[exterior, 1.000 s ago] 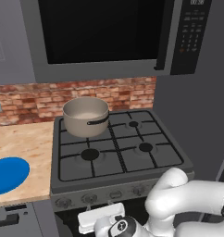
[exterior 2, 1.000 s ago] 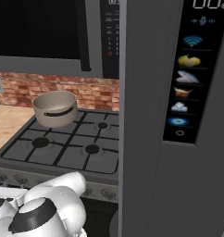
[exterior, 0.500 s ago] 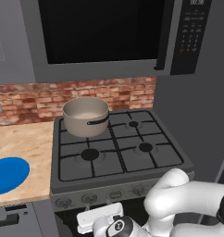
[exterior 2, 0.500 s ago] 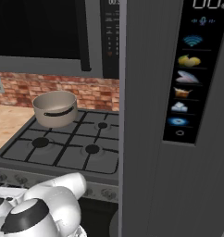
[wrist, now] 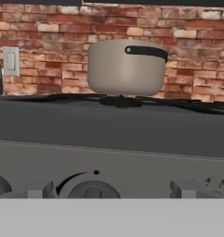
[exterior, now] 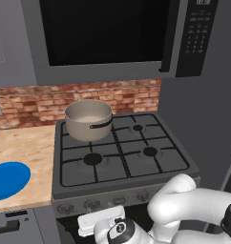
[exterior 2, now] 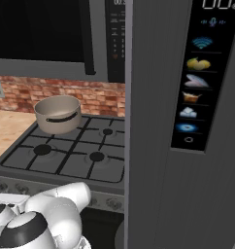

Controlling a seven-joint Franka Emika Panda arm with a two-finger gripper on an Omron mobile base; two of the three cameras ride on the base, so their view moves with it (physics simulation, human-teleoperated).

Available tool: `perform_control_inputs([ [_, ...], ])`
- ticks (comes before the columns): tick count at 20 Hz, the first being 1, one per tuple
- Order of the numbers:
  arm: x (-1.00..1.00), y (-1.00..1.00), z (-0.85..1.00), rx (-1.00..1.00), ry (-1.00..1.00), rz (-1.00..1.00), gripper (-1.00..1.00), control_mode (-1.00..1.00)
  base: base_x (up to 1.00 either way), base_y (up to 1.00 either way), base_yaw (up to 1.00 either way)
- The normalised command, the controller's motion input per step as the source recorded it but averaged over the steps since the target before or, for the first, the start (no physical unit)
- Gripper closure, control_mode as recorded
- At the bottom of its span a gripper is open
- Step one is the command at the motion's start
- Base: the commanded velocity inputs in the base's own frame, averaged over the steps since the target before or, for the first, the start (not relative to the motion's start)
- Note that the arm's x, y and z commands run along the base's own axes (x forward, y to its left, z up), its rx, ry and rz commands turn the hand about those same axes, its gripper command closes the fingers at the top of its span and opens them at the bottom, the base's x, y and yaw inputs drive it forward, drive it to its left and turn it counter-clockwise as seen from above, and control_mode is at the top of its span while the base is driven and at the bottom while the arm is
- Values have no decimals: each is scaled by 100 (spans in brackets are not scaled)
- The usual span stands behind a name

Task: Retrieve the frozen meat and place it in the pot on a burner. Then turn the burner on.

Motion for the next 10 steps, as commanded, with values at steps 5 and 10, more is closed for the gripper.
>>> perform_control_inputs([
  [5,13,0,-18,3,0,0,-100,-100,0,0,0],
  [10,14,0,-7,2,0,0,-100,-100,0,0,0],
])
